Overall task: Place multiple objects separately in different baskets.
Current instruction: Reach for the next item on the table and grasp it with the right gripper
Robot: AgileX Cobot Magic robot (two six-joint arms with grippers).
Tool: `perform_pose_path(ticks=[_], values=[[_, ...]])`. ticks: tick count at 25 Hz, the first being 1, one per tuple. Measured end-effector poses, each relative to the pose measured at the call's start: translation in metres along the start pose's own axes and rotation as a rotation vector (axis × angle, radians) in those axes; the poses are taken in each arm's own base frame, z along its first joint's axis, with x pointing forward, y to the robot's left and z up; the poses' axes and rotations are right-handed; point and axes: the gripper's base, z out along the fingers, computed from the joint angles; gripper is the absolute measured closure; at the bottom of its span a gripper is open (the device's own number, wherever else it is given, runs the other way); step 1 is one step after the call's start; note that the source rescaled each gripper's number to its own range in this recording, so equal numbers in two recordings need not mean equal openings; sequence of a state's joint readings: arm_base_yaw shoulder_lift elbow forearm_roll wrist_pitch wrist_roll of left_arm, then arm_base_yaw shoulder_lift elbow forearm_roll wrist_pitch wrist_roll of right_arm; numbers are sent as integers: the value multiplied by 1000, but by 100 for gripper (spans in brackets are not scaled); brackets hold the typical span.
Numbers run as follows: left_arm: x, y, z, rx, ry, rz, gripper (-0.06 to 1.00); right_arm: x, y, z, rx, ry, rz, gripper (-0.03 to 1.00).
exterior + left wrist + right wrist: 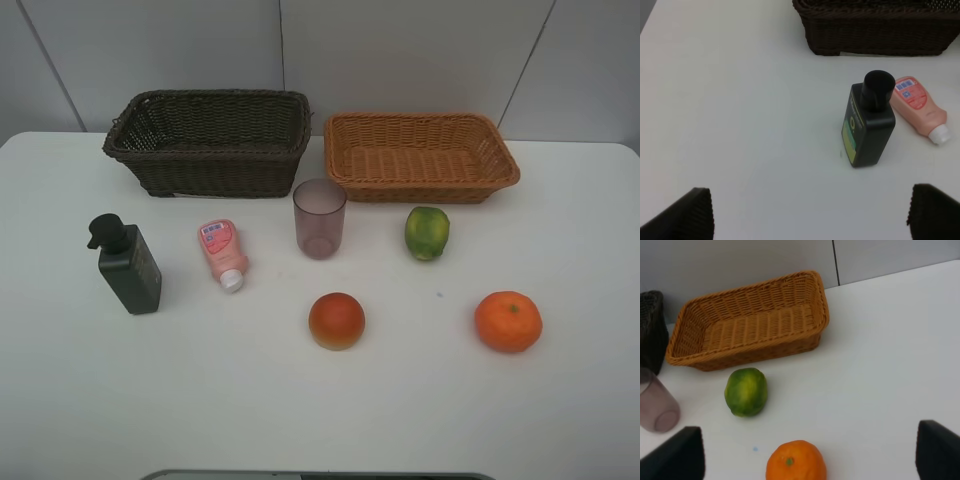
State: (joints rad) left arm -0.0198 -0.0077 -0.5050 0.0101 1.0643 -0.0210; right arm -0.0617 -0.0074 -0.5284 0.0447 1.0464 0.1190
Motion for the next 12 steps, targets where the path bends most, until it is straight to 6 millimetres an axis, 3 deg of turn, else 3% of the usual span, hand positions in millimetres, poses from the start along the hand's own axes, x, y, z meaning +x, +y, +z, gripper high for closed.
perform_pose_path(ticks=[12], values=[[0,0,0,0,0,0,-6,0,0,0,0,0,0,16]])
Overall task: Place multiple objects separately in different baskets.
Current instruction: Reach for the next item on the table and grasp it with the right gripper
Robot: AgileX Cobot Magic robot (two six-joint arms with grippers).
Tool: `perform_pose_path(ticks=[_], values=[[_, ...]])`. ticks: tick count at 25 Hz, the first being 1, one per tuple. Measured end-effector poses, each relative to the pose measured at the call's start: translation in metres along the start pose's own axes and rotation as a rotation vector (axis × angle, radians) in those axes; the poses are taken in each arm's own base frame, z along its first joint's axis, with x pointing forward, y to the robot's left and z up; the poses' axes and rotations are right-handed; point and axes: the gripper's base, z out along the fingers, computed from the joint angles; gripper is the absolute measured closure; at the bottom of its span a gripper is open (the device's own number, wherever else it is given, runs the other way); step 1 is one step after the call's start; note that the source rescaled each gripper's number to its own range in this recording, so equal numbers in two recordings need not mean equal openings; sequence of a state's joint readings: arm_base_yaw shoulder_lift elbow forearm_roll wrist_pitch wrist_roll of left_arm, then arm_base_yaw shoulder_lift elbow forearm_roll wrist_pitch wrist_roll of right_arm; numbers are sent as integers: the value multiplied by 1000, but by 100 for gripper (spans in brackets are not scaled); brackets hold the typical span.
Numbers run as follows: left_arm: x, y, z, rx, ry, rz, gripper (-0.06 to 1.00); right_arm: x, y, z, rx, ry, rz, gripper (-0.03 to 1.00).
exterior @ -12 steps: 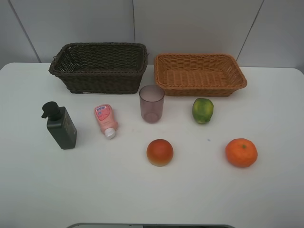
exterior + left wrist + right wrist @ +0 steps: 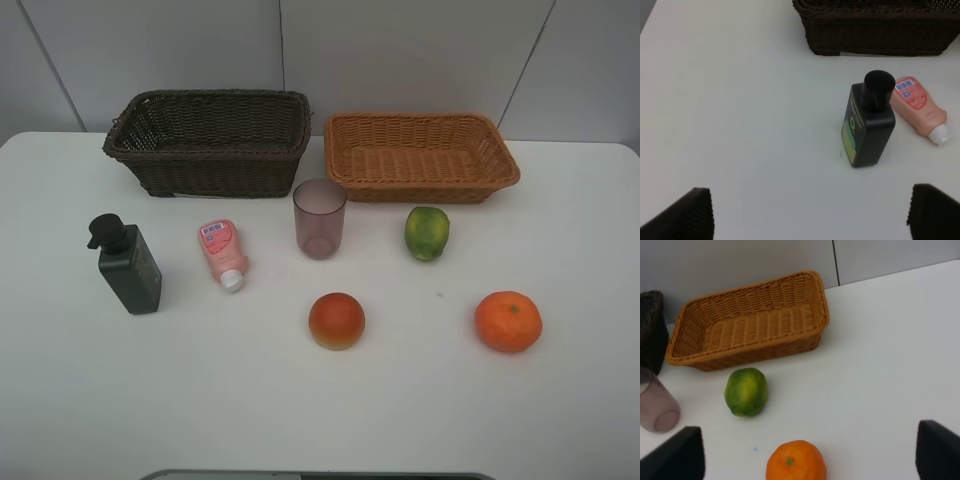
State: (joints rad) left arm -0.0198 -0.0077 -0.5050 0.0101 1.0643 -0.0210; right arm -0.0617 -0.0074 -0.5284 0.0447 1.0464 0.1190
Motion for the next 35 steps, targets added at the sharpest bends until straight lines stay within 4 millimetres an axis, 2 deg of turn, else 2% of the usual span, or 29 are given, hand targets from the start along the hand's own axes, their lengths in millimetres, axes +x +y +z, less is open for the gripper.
perform_pose_path(ticks=[25,35], values=[[0,0,0,0,0,0,-6,0,0,0,-1,0,-1,16],[0,0,0,0,0,0,-6,0,-1,0,-61,10,-28,16]])
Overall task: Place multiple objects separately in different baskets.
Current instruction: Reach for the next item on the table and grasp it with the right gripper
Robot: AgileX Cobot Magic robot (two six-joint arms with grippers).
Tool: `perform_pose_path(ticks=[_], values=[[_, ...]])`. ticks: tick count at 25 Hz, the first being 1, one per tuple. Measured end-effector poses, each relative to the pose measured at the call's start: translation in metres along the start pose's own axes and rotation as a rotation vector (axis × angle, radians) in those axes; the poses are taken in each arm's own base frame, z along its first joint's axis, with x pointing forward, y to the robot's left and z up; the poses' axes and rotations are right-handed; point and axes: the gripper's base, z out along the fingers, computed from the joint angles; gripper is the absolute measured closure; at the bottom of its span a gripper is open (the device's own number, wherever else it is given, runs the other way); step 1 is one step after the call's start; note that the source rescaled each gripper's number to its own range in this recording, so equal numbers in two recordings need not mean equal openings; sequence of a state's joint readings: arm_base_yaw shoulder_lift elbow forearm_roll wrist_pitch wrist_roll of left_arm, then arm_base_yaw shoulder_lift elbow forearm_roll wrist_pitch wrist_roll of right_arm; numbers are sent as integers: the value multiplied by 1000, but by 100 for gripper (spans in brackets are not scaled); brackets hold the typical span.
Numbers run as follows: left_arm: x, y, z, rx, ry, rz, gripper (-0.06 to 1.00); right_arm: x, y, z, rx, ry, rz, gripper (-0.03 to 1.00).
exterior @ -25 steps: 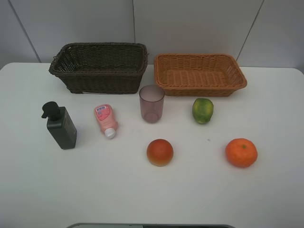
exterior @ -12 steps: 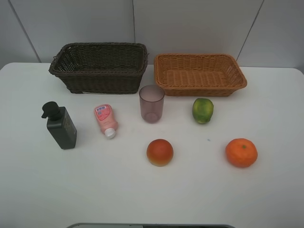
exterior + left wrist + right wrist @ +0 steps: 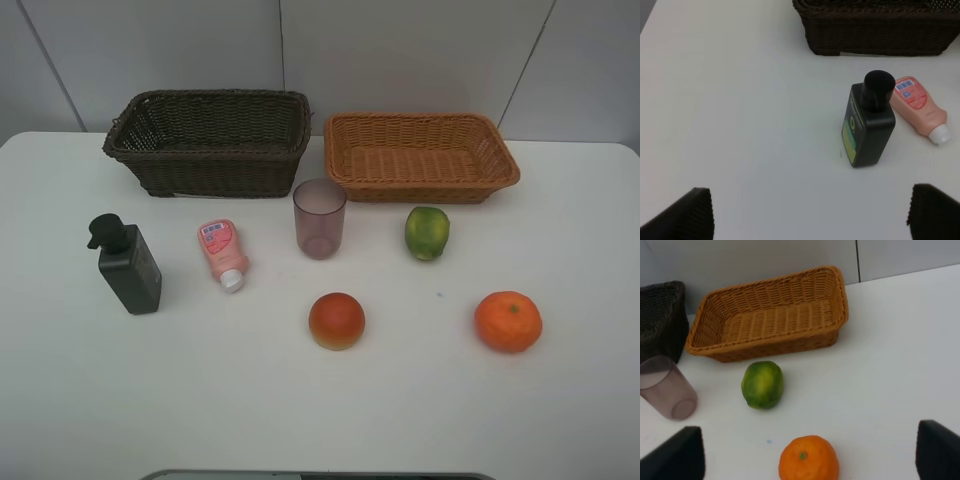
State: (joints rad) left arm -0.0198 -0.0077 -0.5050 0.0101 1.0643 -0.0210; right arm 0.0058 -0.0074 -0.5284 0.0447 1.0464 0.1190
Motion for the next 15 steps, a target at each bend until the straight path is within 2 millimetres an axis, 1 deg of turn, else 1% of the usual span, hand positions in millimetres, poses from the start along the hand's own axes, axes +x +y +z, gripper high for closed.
perform_pose_path(ticks=[7,9,11,15], values=[[0,0,0,0,0,0,-6,-1,0,0,0,-5,-1,16],[0,0,0,0,0,0,-6,-5,1,-1,0,-9,0,16],[0,0,0,0,0,0,-6,-15,2,-1,2,3,0,16],[0,0,0,0,0,0,-6,-46,4,7,34,56,-14,16]])
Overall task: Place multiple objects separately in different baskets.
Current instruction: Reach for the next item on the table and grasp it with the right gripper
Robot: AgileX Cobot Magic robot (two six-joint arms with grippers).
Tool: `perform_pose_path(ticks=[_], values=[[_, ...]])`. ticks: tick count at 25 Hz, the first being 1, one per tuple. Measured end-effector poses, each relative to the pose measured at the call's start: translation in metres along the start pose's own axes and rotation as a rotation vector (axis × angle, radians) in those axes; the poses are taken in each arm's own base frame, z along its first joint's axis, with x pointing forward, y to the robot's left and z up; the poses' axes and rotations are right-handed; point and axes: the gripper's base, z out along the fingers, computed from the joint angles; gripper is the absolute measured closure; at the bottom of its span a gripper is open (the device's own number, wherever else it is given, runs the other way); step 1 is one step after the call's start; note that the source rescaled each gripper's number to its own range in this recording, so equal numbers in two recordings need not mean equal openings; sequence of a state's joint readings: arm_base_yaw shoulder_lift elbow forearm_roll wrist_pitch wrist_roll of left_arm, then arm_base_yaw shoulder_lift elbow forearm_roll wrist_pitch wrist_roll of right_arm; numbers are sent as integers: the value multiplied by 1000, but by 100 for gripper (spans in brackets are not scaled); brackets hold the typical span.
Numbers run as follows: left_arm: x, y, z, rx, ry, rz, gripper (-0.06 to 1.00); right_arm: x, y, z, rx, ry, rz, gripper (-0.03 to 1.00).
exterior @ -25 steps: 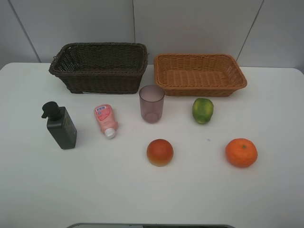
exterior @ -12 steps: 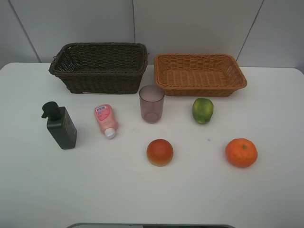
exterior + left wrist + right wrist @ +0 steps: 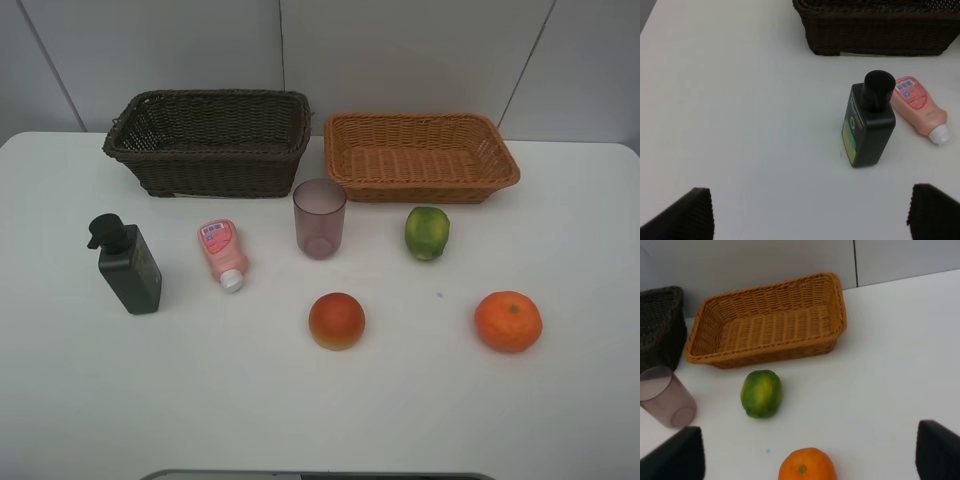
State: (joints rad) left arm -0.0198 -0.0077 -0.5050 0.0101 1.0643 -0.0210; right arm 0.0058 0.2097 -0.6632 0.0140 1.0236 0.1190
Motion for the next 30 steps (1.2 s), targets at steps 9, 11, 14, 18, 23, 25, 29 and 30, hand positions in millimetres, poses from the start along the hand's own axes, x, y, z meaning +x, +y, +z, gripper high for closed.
perform_pose_path(ticks=[9,11,14,18,23,25,29,30], values=[[0,0,0,0,-1,0,-6,-64,5,60,41,135,-17,16],[0,0,0,0,-1,0,-6,-74,6,85,38,131,-17,16],[0,0,0,0,-1,0,-6,-84,12,125,4,122,3,16],[0,0,0,0,-1,0,-6,-77,35,171,-79,210,-64,16],[0,0,0,0,-1,0,-6,-57,78,203,-207,301,-193,16],[0,0,0,0,-1,0,-6,-51,94,212,-245,338,-225,16],[0,0,0,0,-1,0,-6,-48,114,231,-267,412,-255,16],[0,0,0,0,-1,0,-6,-48,117,236,-263,439,-262,16]])
